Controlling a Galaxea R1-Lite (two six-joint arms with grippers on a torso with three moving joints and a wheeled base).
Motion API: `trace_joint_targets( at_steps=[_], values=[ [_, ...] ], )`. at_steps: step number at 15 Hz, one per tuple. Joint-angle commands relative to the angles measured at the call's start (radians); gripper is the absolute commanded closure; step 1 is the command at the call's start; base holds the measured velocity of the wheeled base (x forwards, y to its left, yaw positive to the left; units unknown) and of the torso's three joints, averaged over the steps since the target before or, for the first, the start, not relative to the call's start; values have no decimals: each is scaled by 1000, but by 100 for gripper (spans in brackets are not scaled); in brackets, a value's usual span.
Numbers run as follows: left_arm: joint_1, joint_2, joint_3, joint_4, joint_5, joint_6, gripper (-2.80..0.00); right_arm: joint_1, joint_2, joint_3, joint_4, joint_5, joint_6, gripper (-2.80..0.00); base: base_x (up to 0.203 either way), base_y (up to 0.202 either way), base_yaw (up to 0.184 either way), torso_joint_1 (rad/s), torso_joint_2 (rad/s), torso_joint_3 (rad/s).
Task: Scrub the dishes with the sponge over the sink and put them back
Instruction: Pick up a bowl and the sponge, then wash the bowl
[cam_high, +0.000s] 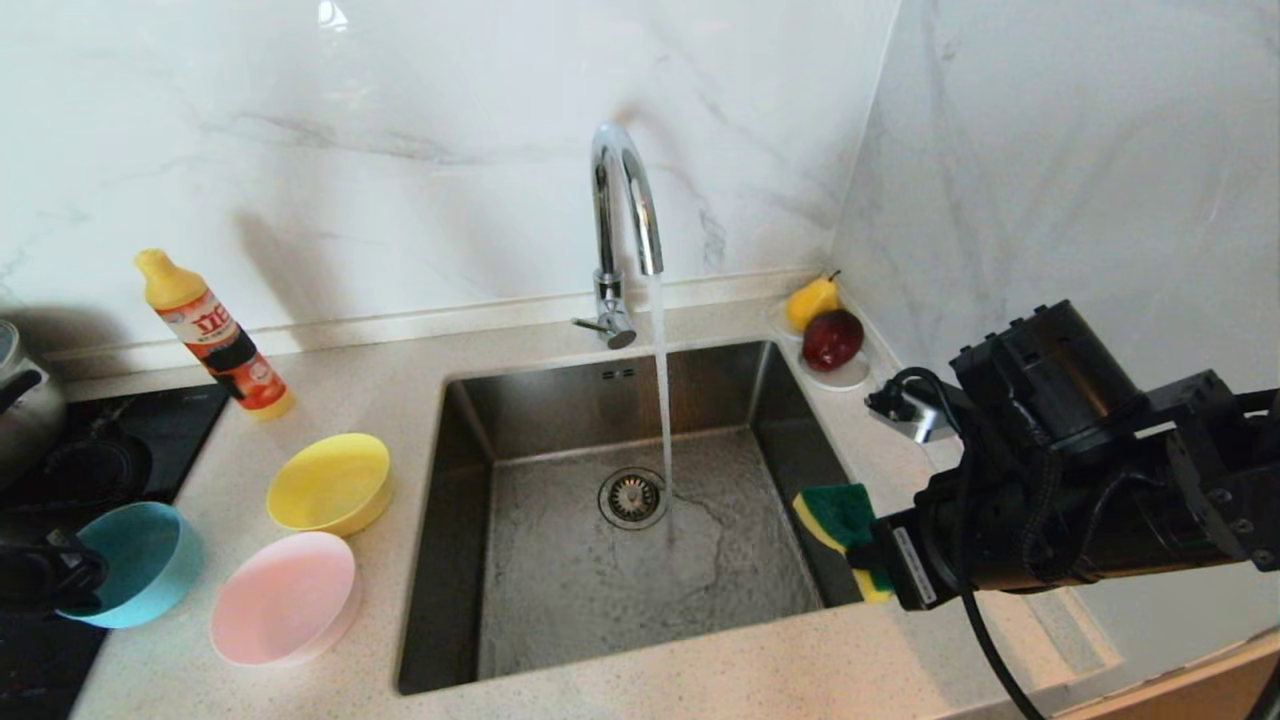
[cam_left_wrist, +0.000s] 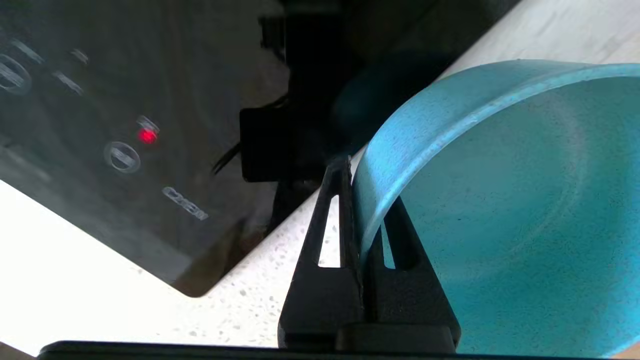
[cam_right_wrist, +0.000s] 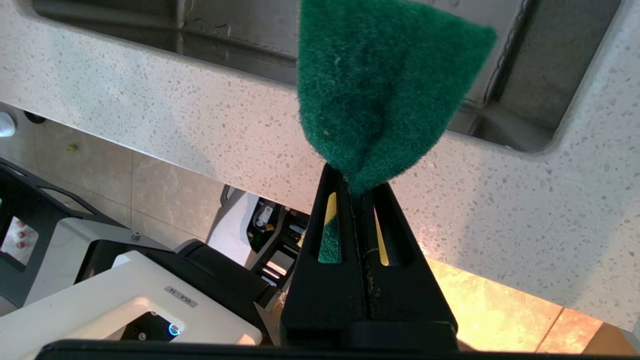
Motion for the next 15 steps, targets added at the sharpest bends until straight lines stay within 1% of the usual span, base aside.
trace_joint_targets(
  at_steps=[1, 3, 5, 7, 9, 10, 12, 14, 15],
  values=[
    [7, -49, -8, -1, -6, -7, 0, 0, -3, 1, 2, 0, 2, 0, 0, 0, 0, 0, 0, 0],
    [9, -119, -8, 3, -28, -24, 0, 0, -2, 1, 2, 2, 2, 0, 0, 0, 0, 0, 0, 0],
    [9, -206, -27, 38, -92, -43, 0, -2, 0, 1, 0, 2, 2, 0, 0, 0, 0, 0, 0, 0],
    [8, -302, -88, 125, -150, -50, 0, -5, -2, 1, 0, 2, 2, 0, 0, 0, 0, 0, 0, 0],
    [-3, -387, -181, 252, -197, -51, 0, -5, -11, 1, 2, 2, 2, 0, 0, 0, 0, 0, 0, 0],
    [-34, -420, -238, 324, -213, -50, 0, -5, -16, 1, 2, 2, 2, 0, 0, 0, 0, 0, 0, 0],
    [-133, -452, -324, 427, -220, -46, 0, -5, -25, 4, 2, 2, 2, 0, 0, 0, 0, 0, 0, 0],
    [-249, -455, -382, 489, -214, -42, 0, -3, -32, 1, 2, 2, 2, 0, 0, 0, 0, 0, 0, 0],
    [-316, -453, -400, 507, -195, -41, 0, -3, -39, -1, 2, 0, 2, 0, 0, 0, 0, 0, 0, 0]
  ],
)
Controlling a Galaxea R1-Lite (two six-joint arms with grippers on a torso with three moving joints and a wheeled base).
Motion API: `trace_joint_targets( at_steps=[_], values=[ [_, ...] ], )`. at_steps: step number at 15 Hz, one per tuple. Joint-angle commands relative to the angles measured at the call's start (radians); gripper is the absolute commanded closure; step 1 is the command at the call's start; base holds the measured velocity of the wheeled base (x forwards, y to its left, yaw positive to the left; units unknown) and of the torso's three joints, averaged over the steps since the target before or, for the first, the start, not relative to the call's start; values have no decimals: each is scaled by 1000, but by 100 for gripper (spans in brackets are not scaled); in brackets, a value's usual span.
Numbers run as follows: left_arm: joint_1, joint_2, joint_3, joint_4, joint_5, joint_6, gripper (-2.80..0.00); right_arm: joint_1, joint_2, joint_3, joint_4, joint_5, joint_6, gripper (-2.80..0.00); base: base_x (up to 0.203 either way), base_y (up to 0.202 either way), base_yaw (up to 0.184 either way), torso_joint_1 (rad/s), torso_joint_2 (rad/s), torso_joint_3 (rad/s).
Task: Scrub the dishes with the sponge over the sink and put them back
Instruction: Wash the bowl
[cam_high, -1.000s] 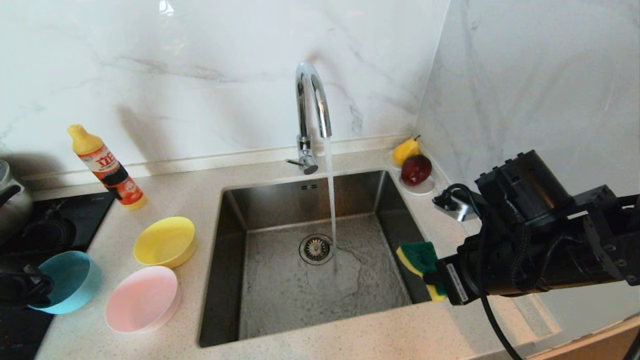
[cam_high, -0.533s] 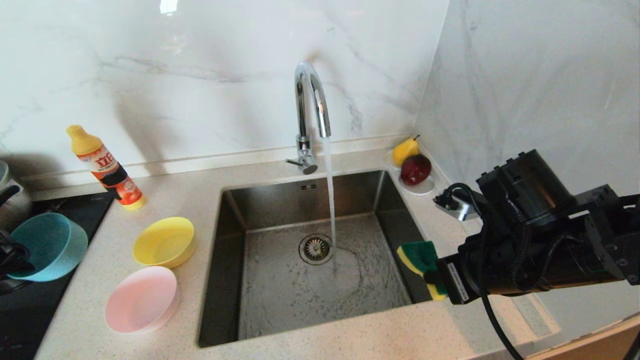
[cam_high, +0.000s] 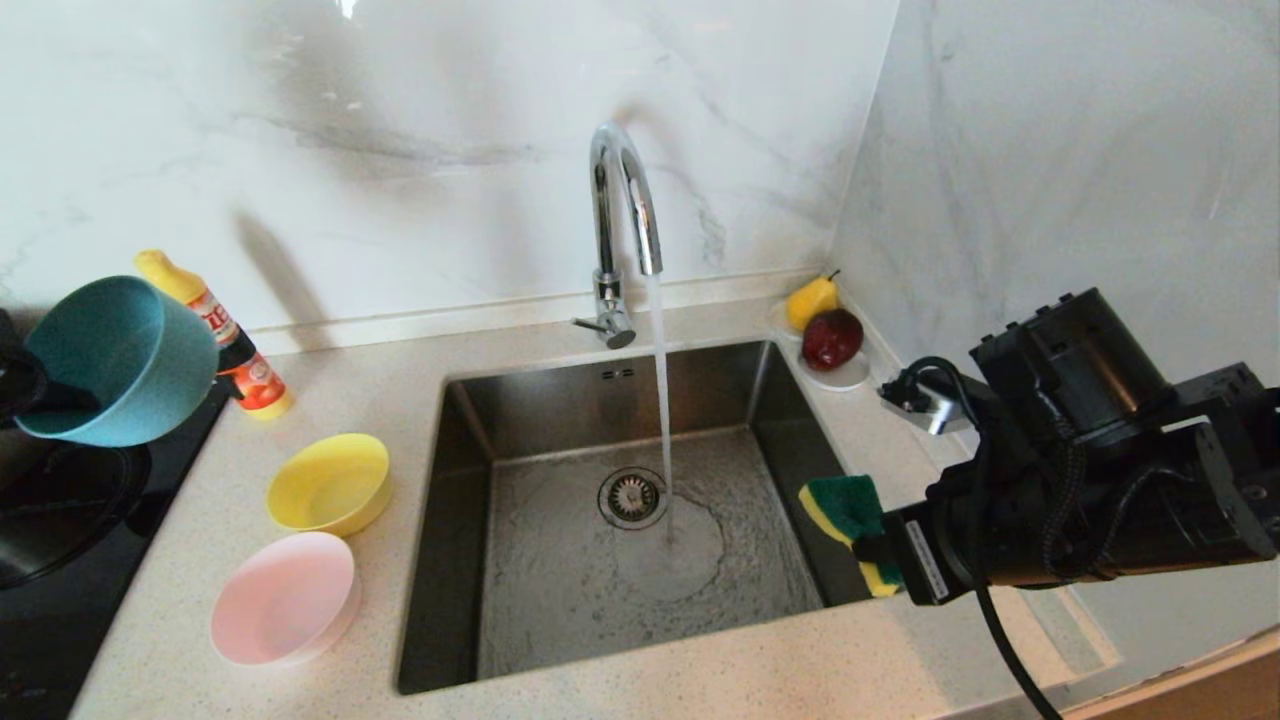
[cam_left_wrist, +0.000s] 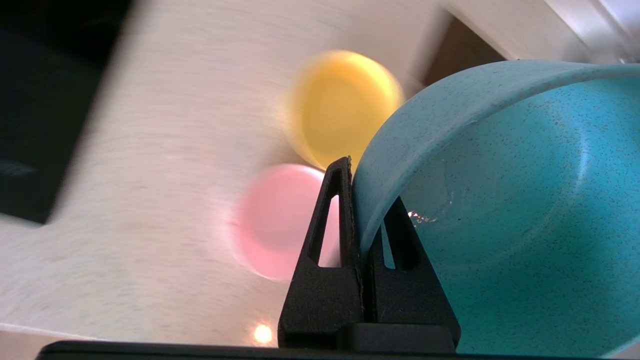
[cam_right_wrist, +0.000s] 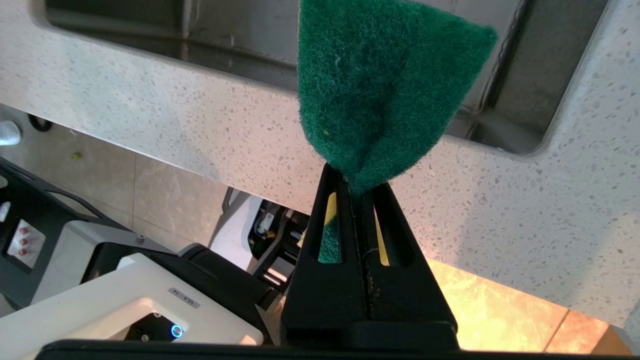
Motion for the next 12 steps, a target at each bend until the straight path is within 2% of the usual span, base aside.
trace_joint_targets(
  at_steps=[1, 3, 4, 8, 10, 12],
  values=[
    [-131, -10, -32, 15, 50, -1, 0, 1, -17, -1, 2, 0, 2, 0, 0, 0, 0, 0, 0, 0],
    [-273, 23, -35, 17, 184, 1, 0, 1, -25, -2, 2, 0, 2, 0, 0, 0, 0, 0, 0, 0],
    [-341, 37, -30, 17, 222, 1, 0, 1, -28, -2, 2, 0, 2, 0, 0, 0, 0, 0, 0, 0],
    [-575, 90, 0, 7, 302, -17, 0, 1, -35, -11, 2, 0, 2, 0, 0, 0, 0, 0, 0, 0],
    [-673, 150, 4, -16, 371, -58, 0, 1, -46, -11, 0, 0, 2, 0, 0, 0, 0, 0, 0, 0],
    [-757, 200, 15, -41, 391, -103, 0, 1, -54, -10, 1, 0, 2, 0, 0, 0, 0, 0, 0, 0]
  ],
)
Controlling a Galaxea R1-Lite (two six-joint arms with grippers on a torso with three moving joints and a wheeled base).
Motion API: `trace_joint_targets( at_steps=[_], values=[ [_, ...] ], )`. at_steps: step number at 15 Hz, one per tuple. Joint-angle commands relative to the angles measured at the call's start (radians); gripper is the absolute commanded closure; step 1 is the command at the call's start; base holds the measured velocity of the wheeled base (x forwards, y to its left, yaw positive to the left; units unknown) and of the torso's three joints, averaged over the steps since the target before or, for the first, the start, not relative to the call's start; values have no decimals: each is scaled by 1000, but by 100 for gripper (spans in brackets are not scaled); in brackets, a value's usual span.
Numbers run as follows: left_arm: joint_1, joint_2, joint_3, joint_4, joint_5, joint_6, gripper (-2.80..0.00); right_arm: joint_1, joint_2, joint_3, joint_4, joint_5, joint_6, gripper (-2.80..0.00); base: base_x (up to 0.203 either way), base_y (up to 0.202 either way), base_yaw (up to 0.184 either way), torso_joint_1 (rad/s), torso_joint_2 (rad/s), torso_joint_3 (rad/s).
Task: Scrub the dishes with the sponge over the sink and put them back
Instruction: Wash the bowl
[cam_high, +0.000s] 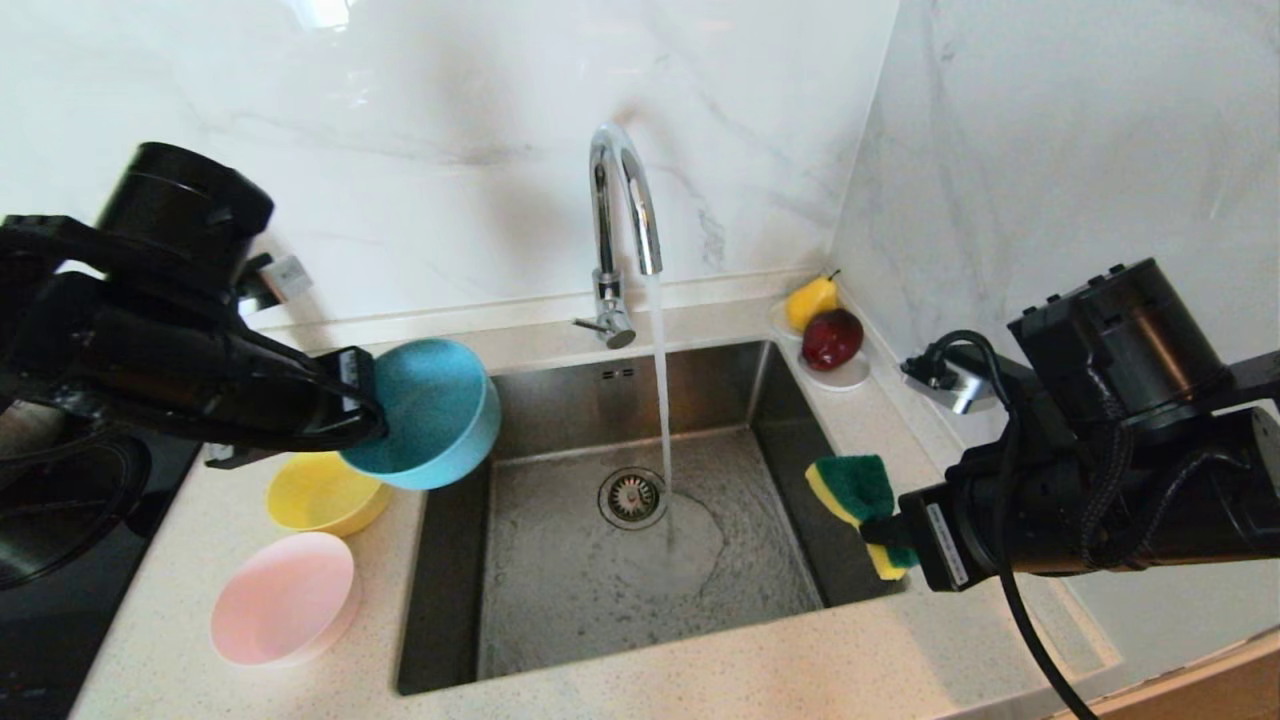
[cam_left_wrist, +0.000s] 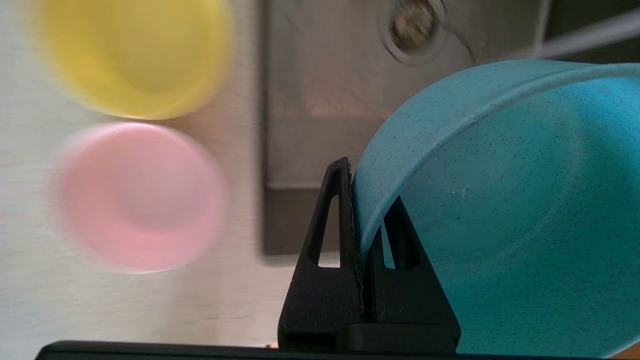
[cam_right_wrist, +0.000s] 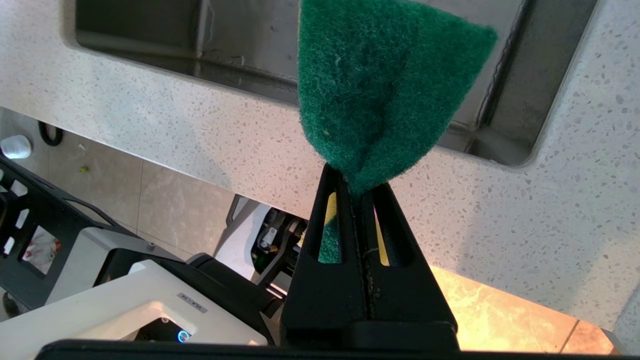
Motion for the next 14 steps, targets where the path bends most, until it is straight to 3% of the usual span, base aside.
trace_joint_targets(
  at_steps=[1, 3, 6, 14],
  values=[
    [-87, 81, 7, -10, 13, -37, 0, 0, -13, 1, 3, 1, 1, 0, 0, 0, 0, 0, 0, 0],
    [-144, 143, 10, -35, 78, -92, 0, 0, -22, 1, 3, 1, 1, 0, 0, 0, 0, 0, 0, 0],
    [-196, 233, 7, -128, 118, -167, 0, 0, -36, 9, 3, 1, 1, 0, 0, 0, 0, 0, 0, 0],
    [-269, 392, -80, -200, 122, -213, 0, -3, -44, 1, 4, -1, -2, 0, 0, 0, 0, 0, 0, 0]
  ],
)
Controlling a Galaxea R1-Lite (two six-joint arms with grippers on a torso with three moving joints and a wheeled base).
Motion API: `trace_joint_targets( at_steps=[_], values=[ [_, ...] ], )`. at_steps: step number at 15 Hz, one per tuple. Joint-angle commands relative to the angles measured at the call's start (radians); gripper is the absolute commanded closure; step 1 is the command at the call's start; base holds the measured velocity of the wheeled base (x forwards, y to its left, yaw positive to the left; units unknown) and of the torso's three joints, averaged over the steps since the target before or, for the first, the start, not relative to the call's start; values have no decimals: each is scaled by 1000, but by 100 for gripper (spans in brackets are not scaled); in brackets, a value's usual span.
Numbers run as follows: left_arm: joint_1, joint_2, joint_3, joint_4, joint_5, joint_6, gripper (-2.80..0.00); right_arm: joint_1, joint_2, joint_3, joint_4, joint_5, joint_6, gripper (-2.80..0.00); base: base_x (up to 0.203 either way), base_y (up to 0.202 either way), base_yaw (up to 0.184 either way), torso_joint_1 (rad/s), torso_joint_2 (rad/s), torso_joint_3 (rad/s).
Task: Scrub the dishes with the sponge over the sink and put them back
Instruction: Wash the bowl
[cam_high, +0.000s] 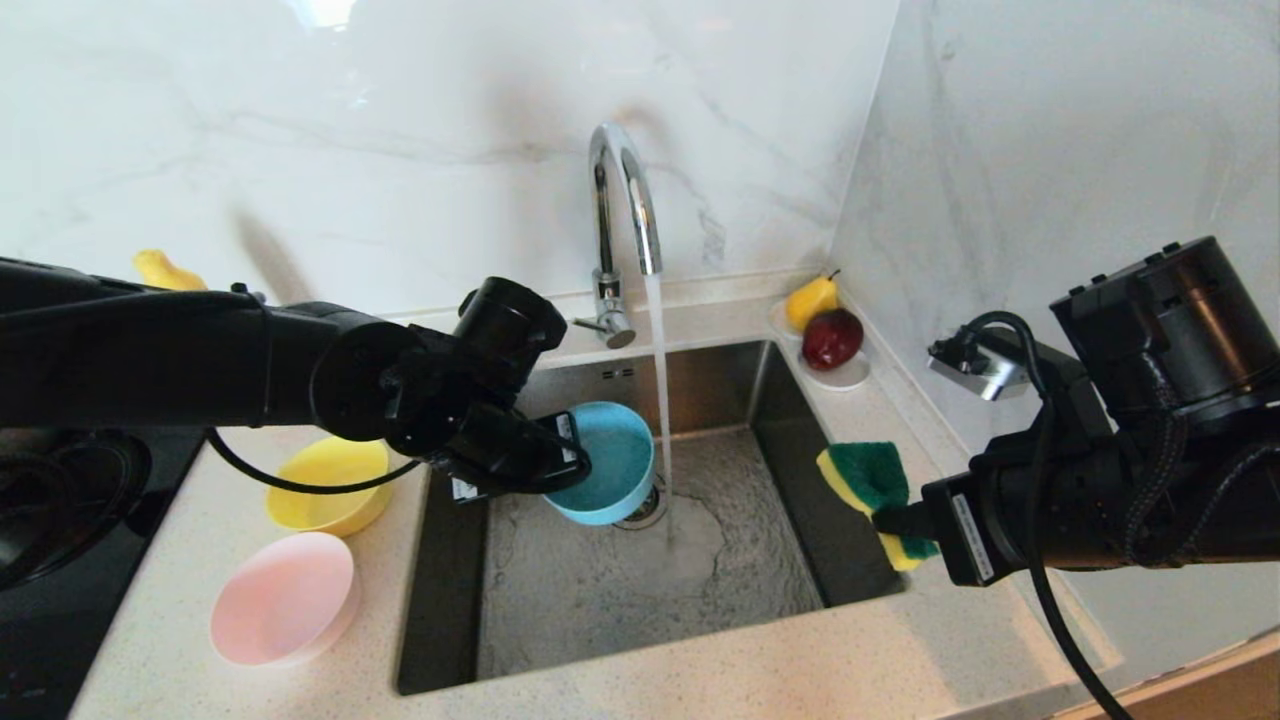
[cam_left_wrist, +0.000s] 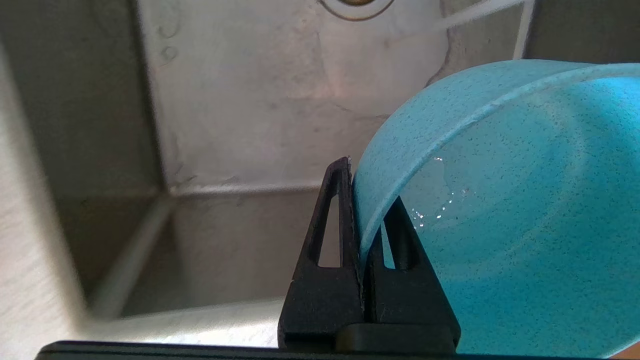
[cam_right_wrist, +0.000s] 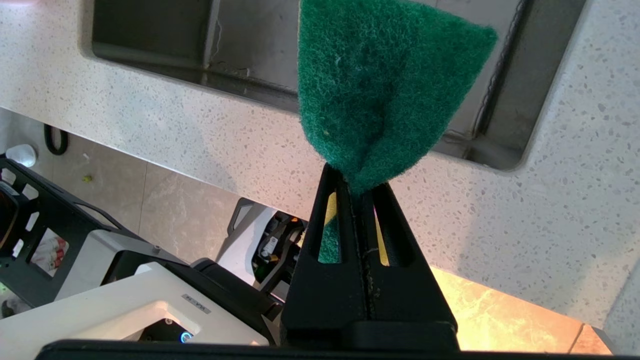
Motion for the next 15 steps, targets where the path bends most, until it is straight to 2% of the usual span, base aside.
trace_joint_targets(
  at_steps=[1, 7, 15],
  values=[
    [-13, 60, -32, 2, 3, -16, 0, 0, 1, 0, 2, 0, 1, 0, 0, 0, 0, 0, 0, 0],
    [-17, 132, -101, -1, 17, -25, 0, -15, -7, 11, 2, 2, 1, 0, 0, 0, 0, 0, 0, 0],
    [-16, 230, -249, 6, 38, -33, 0, -18, 4, 12, -2, 5, -1, 0, 0, 0, 0, 0, 0, 0]
  ],
)
